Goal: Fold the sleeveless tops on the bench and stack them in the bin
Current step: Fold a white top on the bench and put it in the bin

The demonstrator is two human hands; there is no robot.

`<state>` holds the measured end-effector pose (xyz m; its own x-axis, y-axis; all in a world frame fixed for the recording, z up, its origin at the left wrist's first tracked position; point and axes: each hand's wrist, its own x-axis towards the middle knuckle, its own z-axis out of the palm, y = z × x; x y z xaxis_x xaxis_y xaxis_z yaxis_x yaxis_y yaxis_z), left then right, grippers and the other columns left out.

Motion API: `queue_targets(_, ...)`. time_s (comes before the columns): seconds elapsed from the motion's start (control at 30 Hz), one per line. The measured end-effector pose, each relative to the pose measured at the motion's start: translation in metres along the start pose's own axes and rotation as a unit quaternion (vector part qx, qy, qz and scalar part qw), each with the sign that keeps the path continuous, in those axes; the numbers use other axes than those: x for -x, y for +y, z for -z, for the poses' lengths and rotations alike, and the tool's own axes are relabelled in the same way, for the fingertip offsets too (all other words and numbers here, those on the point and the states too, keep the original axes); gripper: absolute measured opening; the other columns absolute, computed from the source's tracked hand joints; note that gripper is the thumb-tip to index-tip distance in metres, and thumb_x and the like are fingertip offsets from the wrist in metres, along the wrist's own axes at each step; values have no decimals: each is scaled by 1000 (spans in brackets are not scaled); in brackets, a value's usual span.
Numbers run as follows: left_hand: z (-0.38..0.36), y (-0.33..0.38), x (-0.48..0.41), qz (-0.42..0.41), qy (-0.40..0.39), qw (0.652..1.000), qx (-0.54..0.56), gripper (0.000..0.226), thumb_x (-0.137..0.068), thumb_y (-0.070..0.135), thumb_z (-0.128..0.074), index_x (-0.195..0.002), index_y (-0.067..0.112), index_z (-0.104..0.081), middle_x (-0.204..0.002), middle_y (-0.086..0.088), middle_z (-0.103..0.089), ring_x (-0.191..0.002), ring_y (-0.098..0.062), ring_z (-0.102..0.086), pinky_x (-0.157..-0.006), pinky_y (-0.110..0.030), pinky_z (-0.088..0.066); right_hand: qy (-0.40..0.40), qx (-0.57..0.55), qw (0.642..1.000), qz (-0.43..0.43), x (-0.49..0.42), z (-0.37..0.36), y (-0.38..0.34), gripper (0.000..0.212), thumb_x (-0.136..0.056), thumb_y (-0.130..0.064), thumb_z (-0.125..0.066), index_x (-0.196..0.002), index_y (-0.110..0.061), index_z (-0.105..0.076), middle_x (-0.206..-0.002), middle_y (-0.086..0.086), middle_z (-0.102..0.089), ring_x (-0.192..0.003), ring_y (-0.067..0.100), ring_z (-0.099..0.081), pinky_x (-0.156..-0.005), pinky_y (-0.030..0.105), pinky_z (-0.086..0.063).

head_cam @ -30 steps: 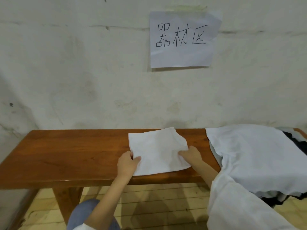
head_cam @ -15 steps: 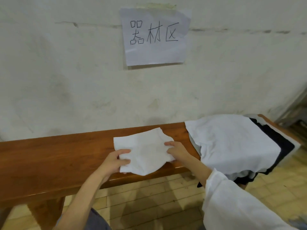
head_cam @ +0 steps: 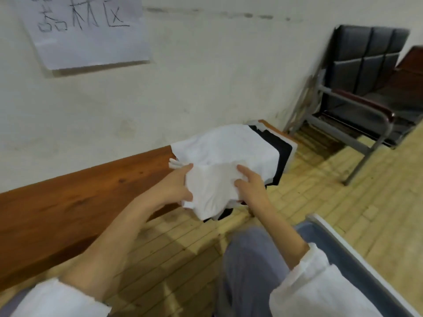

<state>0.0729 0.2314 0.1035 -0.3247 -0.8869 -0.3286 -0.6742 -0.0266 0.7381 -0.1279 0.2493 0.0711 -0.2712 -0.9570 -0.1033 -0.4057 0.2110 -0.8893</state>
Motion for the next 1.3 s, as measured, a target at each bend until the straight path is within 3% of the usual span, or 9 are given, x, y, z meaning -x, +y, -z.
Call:
queue_targets(0.2,-103,81,-49,-39,-87,995,-3,89,-80,-8,-57,-152,22,-13,-137,0,-36,-102,-22,-51,-63,-24,-52,119,-43,990,-65,27,117,75,51,-92,-5,-44,-142,-13,-41,-141,12,-43,-120,29,-50,-94,44,-49)
queue_targets(0.33,-192,128,-75,-73,-175,981,-33,76,-81,-12,-52,-142,27,-30,-123,-4,-38,-100,-26,-47,-68,-36,-54,164,-69,976,-127,44,181,141,45,-96,-7,-41,-140,-14,-44,-139,3,-42,-111,20,-47,-68,10,-47)
queue_targets(0.43,-266,148,-92,-56,-258,960,-93,83,-83,-11,-48,-150,29,-19,-145,-12,-29,-97,-32,-51,-62,-38,-56,183,-102,960,-187,56,215,201,45,-94,-7,-36,-138,-13,-48,-140,4,-43,-108,22,-50,-88,38,-53)
queue_targets(0.53,-328,148,-109,-41,-290,939,-179,80,-85,-8,-47,-151,26,-18,-152,-11,-25,-118,-35,-45,-82,-42,-53,200,-123,940,-246,69,227,255,47,-93,-6,-37,-139,-13,-47,-134,10,-45,-104,29,-54,-73,41,-56)
queue_targets(0.7,-399,127,-134,16,-354,910,-216,77,-88,-11,-40,-152,23,-13,-153,-10,-21,-116,-39,-48,-54,-28,-52,177,-96,928,-315,87,215,333,50,-93,-6,-38,-142,-14,-43,-143,15,-40,-115,37,-50,-89,50,-52)
queue_targets(0.9,-438,90,-166,68,-378,895,-225,79,-87,-12,-38,-152,25,-12,-150,-12,-25,-113,-41,-49,-81,-46,-54,158,-99,906,-380,84,191,392,49,-94,-10,-38,-143,-16,-40,-140,16,-43,-114,37,-50,-91,50,-50)
queue_targets(1.03,-460,76,-191,45,-376,897,-228,71,-88,-9,-38,-151,17,-18,-147,-13,-30,-119,-38,-45,-89,-40,-51,202,-86,901,-374,66,185,408,48,-96,-8,-34,-143,-14,-41,-140,13,-45,-113,32,-51,-70,32,-50)
queue_targets(1.17,-486,71,-223,-80,-366,884,-278,68,-89,-2,-45,-150,12,-20,-151,-14,-27,-132,-34,-37,-104,-43,-39,273,-32,891,-362,45,170,423,49,-97,-8,-34,-144,-19,-38,-147,10,-39,-119,33,-49,-94,36,-41)
queue_targets(1.3,-509,43,-253,-129,-377,848,-350,76,-90,-2,-42,-153,19,-5,-160,-5,0,-136,-34,-33,-104,-46,-39,227,17,902,-366,40,130,468,58,-98,-12,-35,-150,-27,-16,-155,5,-19,-127,35,-41,-100,43,-39)
